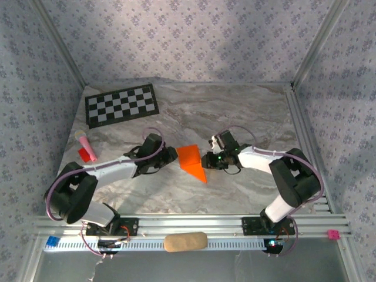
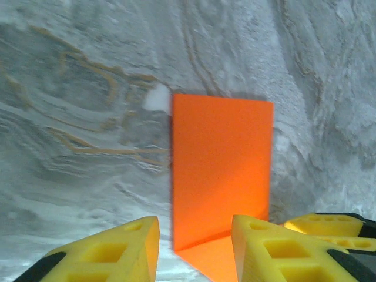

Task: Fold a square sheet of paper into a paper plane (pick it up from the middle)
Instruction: Fourth fold the wing at the center of the table.

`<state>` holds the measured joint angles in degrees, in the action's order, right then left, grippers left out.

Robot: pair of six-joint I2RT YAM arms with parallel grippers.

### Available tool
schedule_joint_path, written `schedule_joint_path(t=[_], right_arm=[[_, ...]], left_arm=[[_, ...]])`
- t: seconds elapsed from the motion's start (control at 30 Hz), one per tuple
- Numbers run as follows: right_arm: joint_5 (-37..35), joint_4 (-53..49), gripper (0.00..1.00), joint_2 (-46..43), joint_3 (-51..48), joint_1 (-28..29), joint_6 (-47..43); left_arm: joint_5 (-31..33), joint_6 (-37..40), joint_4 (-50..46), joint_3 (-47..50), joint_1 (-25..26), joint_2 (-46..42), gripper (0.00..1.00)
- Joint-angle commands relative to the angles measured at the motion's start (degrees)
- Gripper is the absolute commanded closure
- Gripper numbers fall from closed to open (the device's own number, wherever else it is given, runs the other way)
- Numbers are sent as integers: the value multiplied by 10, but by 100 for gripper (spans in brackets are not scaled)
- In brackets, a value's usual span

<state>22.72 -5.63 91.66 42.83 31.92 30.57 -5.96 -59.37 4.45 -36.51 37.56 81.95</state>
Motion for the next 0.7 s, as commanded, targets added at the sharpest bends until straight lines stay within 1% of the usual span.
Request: schedule_joint_path(t=[0.0,0.1,0.2,0.4,0.5,0.67], right_arm=[[12,4,72,20,21,1,-7],[35,25,73,31,20,-1,-4],[45,36,76,37,17,-2,-1],[42,34,84,25,12,-6,-2],[51,37,90,10,6,-10,-2],[67,56,95,-5,-9,-18,3]], left_arm=[[-36,27,-13,8,-9,-6,62],[-54,37,-24,-1,-15,13,63],[-68,36,-6,0,-16,24,63],[-78,35,-4,-6,-20,35,63],[-81,31,-3,-6,-22,36,63],[-97,24,10,-7,-32,41,62]])
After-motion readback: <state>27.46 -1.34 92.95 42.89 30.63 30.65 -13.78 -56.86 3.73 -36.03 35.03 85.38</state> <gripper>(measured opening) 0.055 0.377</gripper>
